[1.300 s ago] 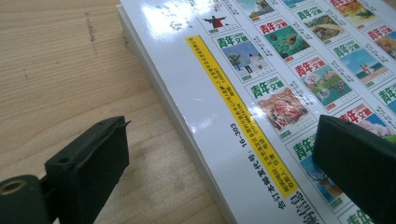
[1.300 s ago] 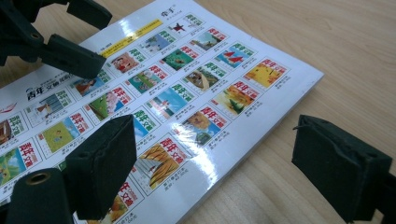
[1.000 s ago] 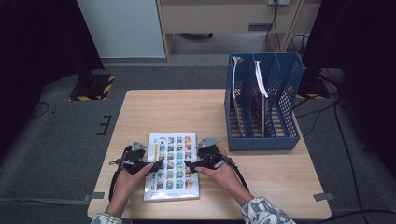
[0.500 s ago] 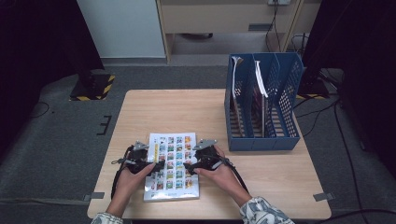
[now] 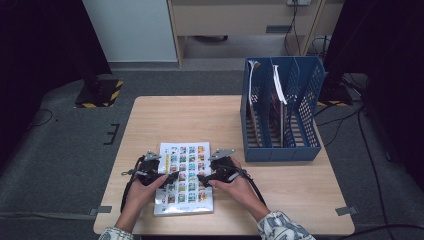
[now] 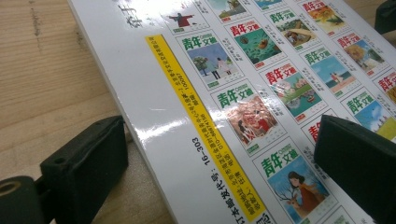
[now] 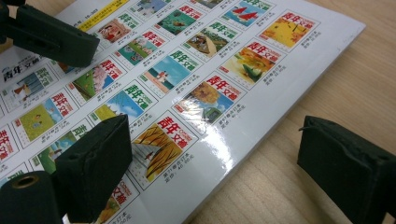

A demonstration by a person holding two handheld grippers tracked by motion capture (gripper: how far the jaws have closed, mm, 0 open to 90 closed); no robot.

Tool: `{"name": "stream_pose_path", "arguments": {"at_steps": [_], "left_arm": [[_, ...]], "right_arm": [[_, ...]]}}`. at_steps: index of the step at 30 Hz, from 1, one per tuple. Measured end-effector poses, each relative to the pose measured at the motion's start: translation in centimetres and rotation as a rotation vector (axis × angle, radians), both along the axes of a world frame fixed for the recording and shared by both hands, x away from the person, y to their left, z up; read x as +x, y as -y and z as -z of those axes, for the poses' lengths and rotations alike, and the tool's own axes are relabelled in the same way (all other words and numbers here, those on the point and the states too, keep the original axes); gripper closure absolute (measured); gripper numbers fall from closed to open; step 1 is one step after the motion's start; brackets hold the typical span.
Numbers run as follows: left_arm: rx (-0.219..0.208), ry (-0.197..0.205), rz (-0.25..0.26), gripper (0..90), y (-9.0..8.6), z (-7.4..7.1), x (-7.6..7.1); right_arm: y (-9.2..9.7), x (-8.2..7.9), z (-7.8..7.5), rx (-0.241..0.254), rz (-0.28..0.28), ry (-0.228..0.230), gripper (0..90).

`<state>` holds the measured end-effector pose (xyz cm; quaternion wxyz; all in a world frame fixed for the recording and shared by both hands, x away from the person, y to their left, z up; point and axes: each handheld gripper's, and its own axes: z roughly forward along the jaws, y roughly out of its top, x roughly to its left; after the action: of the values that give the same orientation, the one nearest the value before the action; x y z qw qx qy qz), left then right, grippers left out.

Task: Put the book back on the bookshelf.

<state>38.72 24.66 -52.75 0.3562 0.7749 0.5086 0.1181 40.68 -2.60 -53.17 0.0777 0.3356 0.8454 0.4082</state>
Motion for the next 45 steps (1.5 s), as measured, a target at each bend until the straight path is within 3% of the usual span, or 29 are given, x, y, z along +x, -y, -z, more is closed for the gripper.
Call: {"name": "stream_pose_path", "arguments": {"at_steps": [8,14,21,25,31,32,34,36,38,42,45], "left_arm": [[-0.006,-0.002,-0.006,2.1,0.1,0.0,0.0],[-0.010,-0.007,-0.023,6.2,-0.1,-0.2,0.0],[-0.025,-0.019,-0.053,15.6,-0.5,-0.5,0.0],[-0.070,-0.013,-0.075,21.9,-1.0,-1.2,-0.2],[-0.125,0.038,-0.048,31.5,-1.2,-2.7,-0.8],[-0.134,0.036,-0.036,32.7,-1.2,-2.8,-1.0],[-0.144,-0.013,0.013,36.8,-1.1,-2.6,-1.1],[-0.120,-0.040,0.056,40.4,-0.6,-2.0,-1.4],[-0.091,-0.048,0.049,36.2,-0.2,-1.8,-1.2],[-0.139,-0.032,0.017,41.3,0.3,-1.7,-0.5],[-0.073,-0.024,0.047,44.0,1.2,-1.4,-0.4]], "right_arm": [[0.2,-0.1,0.4,0.051,0.023,-0.057,10.3],[-0.2,-0.5,0.5,0.056,-0.007,-0.049,10.0],[-0.6,-0.8,0.6,0.062,0.016,-0.041,8.5],[-0.6,-0.8,0.6,0.063,0.023,-0.041,8.4],[-0.6,-0.8,0.6,0.063,0.022,-0.040,8.4],[-0.6,-0.8,0.6,0.063,0.022,-0.040,8.4],[-0.6,-0.8,0.6,0.063,0.021,-0.040,8.4],[-0.6,-0.8,0.6,0.061,0.020,-0.039,8.4],[-0.6,-0.8,0.6,0.064,0.020,-0.039,8.4],[-0.6,-0.8,0.6,0.062,0.017,-0.041,8.4],[-0.6,-0.8,0.6,0.063,0.020,-0.039,8.4]]}}
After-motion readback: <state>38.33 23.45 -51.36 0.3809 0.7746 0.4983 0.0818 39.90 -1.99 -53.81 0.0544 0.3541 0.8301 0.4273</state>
